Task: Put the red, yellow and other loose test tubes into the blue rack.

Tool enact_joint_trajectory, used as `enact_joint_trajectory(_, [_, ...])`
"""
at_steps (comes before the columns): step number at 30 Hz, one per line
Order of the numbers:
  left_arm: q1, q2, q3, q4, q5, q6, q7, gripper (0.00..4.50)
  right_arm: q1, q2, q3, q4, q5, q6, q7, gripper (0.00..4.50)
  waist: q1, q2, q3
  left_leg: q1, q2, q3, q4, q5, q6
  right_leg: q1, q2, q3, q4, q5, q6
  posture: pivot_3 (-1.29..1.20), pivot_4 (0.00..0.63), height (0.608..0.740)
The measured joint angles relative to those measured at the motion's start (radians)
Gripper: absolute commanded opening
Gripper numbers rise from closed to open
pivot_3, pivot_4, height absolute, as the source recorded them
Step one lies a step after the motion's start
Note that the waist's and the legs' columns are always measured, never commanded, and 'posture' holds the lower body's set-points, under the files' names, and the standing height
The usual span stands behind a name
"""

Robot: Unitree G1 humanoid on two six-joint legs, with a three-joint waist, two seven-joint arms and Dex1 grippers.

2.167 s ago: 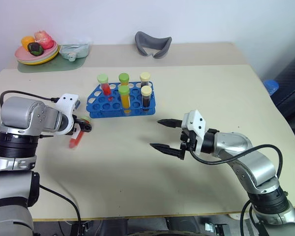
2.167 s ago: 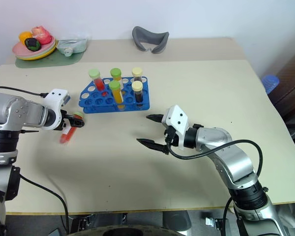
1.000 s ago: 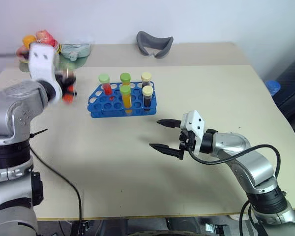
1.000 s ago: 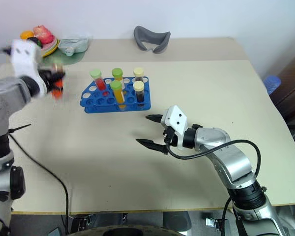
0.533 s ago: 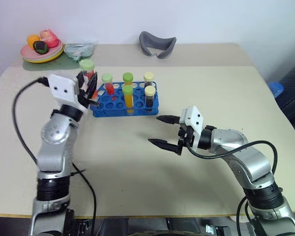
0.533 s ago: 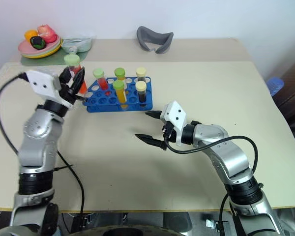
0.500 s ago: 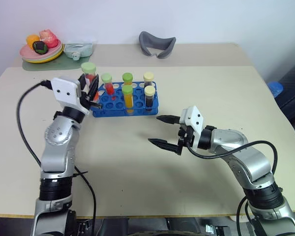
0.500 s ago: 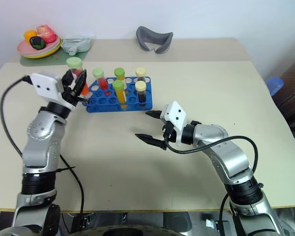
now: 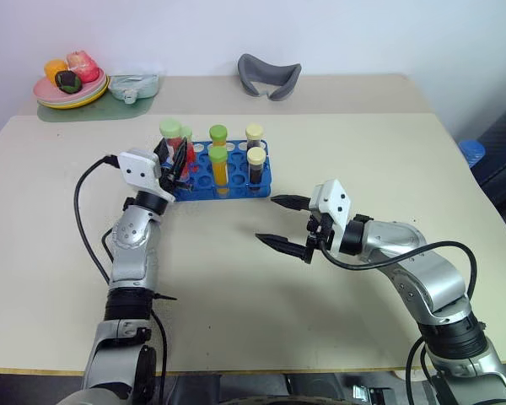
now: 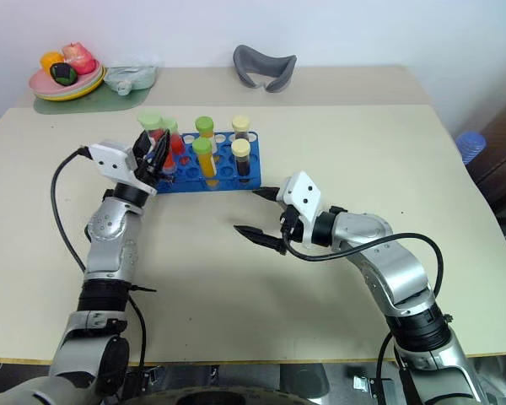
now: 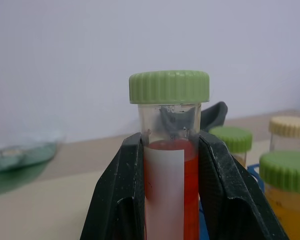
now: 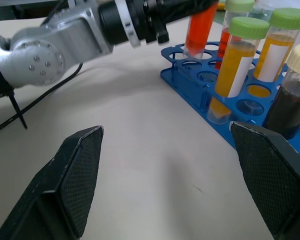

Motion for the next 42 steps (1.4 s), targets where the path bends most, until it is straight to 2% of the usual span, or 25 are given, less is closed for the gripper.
enact_joint_trajectory(15, [-0.012, 0.003, -0.019, 0.044, 0.035, -0.058, 0.013, 0.88, 0.0, 0.0, -0.002, 0.0, 0.0, 0.0, -0.008, 4.15, -0.001, 0.0, 0.0, 0.0, 0.0, 0.0, 0.0, 0.0, 0.0, 0.0, 0.0, 0.0, 0.0, 0.0, 0.0, 0.0, 0.15, 0.74])
enact_joint_trajectory(42, [0.007, -0.007, -0.022, 0.014, 0.038, -0.043, 0.014, 0.88, 0.015, 0.002, -0.002, 0.0, 0.0, 0.0, -0.013, 4.15, 0.0, 0.0, 0.0, 0.001, 0.0, 0.0, 0.0, 0.0, 0.0, 0.001, 0.0, 0.0, 0.0, 0.0, 0.0, 0.0, 0.15, 0.74])
